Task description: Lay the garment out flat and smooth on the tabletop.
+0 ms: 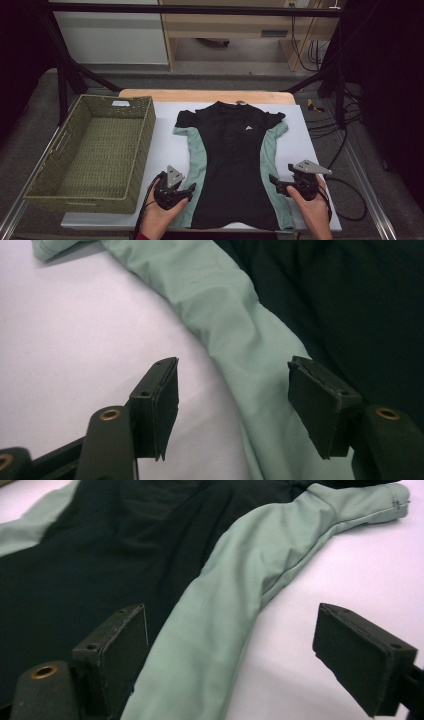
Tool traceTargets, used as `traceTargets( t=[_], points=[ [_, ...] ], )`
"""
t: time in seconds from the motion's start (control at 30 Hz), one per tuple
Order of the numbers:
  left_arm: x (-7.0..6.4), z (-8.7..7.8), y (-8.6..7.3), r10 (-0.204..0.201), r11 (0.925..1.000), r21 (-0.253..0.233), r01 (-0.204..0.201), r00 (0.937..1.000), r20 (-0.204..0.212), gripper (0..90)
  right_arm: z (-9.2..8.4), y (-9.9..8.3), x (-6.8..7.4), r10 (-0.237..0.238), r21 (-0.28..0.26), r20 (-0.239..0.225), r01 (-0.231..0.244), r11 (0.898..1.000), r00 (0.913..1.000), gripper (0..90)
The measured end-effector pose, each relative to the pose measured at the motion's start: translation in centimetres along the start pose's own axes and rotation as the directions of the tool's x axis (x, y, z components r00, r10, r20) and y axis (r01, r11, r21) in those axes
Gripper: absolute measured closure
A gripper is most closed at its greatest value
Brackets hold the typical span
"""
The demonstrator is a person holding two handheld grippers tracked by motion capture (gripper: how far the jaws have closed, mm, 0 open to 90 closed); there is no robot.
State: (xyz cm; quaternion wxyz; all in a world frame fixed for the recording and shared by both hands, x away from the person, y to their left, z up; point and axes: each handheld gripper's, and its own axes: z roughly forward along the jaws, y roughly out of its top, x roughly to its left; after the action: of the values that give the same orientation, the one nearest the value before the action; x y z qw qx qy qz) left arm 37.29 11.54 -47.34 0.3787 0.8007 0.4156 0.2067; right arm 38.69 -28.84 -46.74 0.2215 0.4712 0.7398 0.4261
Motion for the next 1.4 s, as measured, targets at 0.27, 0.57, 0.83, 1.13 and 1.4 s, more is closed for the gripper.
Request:
traceTargets(
  t=[0.27,0.57,0.83,1.13,1.4],
  points=[
    [0.0,0.3,-0.3,0.007,0.9996,0.027,-0.007,0.9999,-0.010,36.8,-0.9,-0.9,-0.3,0.015,0.009,-0.007,-0.015,1.000,0.9999,25.6],
    [0.5,0.8,-0.6,-0.009,0.9979,0.064,0.008,0.9999,0.014,40.1,-0.3,-1.6,-0.3,0.008,0.062,0.053,-0.012,0.998,0.9986,25.6],
    [0.9,0.6,-0.7,0.000,0.9983,0.057,-0.003,0.9986,0.054,57.5,0.6,-1.6,0.1,0.019,0.157,0.020,-0.022,0.987,0.9996,33.3],
    [0.7,0.6,-0.6,0.041,0.9973,0.057,-0.047,0.9937,0.105,86.4,0.4,-1.7,0.2,-0.015,0.150,0.010,0.013,0.989,0.9998,72.8],
    [0.7,-0.2,-0.7,0.031,0.9976,0.058,-0.038,0.9927,0.117,88.3,0.3,-1.6,0.6,-0.046,0.165,-0.024,0.050,0.985,0.9986,88.1]
  ],
)
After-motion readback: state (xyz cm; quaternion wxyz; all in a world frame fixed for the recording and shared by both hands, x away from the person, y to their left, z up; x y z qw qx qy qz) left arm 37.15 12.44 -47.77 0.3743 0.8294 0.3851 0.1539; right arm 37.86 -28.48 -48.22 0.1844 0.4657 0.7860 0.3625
